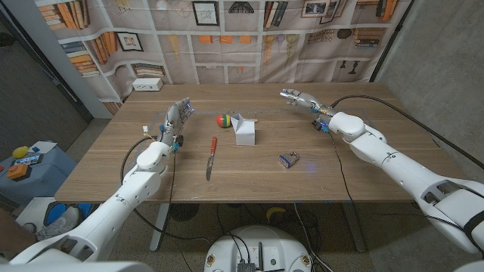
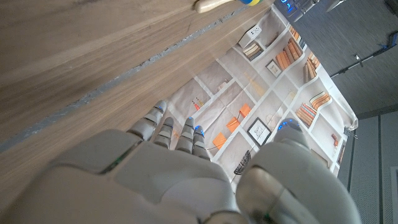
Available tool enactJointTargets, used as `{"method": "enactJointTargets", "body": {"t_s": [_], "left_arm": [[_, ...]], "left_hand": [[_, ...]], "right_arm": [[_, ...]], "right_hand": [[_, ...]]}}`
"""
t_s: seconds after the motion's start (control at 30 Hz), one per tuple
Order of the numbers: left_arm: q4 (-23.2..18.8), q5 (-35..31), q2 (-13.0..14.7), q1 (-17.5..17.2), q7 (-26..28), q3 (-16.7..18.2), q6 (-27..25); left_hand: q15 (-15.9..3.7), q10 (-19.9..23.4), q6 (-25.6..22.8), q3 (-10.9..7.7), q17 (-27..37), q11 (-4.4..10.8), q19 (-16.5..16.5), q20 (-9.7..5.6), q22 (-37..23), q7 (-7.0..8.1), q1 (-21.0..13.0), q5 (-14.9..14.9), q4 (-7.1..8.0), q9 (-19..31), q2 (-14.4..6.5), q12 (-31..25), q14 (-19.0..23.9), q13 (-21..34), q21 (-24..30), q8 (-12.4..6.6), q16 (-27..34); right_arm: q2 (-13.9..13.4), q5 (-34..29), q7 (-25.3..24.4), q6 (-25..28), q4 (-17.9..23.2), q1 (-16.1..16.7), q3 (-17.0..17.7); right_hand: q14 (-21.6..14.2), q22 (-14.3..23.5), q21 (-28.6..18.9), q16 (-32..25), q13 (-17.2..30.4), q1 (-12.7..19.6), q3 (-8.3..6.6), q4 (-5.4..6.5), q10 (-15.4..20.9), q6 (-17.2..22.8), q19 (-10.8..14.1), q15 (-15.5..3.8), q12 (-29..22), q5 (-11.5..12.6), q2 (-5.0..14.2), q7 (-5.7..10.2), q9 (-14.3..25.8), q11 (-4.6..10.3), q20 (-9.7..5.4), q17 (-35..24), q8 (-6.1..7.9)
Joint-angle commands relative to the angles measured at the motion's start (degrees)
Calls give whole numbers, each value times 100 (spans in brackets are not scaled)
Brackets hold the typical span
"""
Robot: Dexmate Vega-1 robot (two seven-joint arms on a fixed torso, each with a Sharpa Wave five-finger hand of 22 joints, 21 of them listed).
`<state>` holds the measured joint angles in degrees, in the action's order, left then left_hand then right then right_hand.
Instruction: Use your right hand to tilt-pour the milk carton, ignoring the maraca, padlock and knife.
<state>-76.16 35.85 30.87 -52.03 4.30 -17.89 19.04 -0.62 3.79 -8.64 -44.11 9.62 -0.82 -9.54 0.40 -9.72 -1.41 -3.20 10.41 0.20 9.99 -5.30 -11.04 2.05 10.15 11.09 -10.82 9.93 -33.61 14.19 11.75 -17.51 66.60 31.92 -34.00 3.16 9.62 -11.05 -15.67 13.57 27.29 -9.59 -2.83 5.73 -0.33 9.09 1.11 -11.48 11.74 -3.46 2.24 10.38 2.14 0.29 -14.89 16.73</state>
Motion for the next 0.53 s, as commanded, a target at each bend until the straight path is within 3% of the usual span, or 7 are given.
{"method": "enactJointTargets", "body": {"t_s": [0.03,0.37,0.53], "left_arm": [[-181,-157,-38,-250,459,122,211],[-61,-88,-163,-247,381,131,366],[17,-65,-200,-183,283,102,395]], "left_hand": [[-9,43,-68,0,-4,-18,-52,-18,-23,4,-68,-18,-39,22,-515,-31,37,12,22,-17,36],[-1,42,-66,3,0,-33,-59,-17,-24,-2,-80,-21,-43,22,-522,-27,39,13,23,-9,38],[-1,55,-76,6,3,-18,-63,-16,-24,-13,-87,-23,-44,22,-527,-31,44,13,24,-8,40]], "right_arm": [[14,508,-102,194,43,192,270],[57,929,-306,154,39,443,546],[-27,1011,-617,273,349,703,673]], "right_hand": [[-30,-2,-6,-8,-10,-98,-4,54,81,39,27,6,-29,7,18,42,16,-5,-44,7,-23],[-181,-5,-33,-21,-81,-214,23,80,215,175,166,-20,-63,1,63,-12,11,-29,-94,62,-51],[-195,-6,-24,-18,-102,-269,24,108,221,218,170,-19,-58,5,112,-43,9,-28,-99,71,-60]]}}
